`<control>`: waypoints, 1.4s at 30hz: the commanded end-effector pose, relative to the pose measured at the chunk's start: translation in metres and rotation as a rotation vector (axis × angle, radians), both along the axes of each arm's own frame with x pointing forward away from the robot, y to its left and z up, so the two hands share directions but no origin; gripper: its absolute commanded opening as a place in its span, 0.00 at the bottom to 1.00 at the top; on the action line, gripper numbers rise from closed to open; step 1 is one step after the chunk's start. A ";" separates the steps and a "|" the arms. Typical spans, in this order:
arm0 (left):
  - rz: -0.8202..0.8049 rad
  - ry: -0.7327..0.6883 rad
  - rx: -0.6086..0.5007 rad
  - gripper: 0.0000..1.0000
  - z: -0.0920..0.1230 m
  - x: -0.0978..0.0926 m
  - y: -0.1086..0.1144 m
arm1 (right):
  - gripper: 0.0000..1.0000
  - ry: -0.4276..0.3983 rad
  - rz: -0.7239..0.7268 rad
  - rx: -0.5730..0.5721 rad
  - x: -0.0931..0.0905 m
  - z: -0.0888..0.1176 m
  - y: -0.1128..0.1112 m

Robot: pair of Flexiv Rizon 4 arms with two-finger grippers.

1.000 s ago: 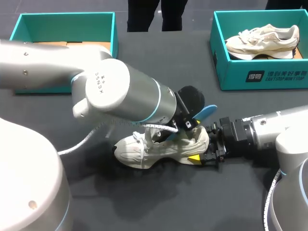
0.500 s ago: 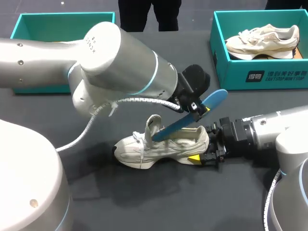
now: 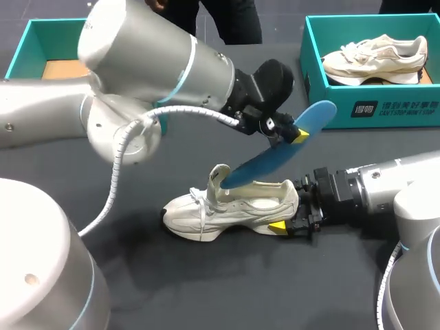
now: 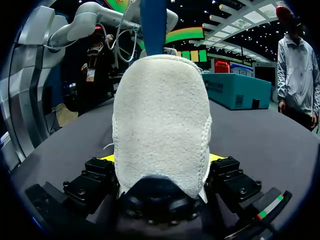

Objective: Take the shoe out of the shoebox, open the shoe tongue, remove and reinsert the insole, then place the shoe into the shoebox

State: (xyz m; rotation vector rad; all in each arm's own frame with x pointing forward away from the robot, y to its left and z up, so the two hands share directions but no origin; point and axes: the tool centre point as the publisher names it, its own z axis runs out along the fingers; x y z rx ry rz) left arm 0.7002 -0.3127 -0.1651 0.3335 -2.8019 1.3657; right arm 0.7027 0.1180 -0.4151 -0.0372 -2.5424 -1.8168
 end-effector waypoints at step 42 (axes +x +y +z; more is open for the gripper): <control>-0.179 0.117 -0.404 0.00 0.135 0.006 0.075 | 0.00 0.001 0.000 -0.005 -0.002 -0.001 0.001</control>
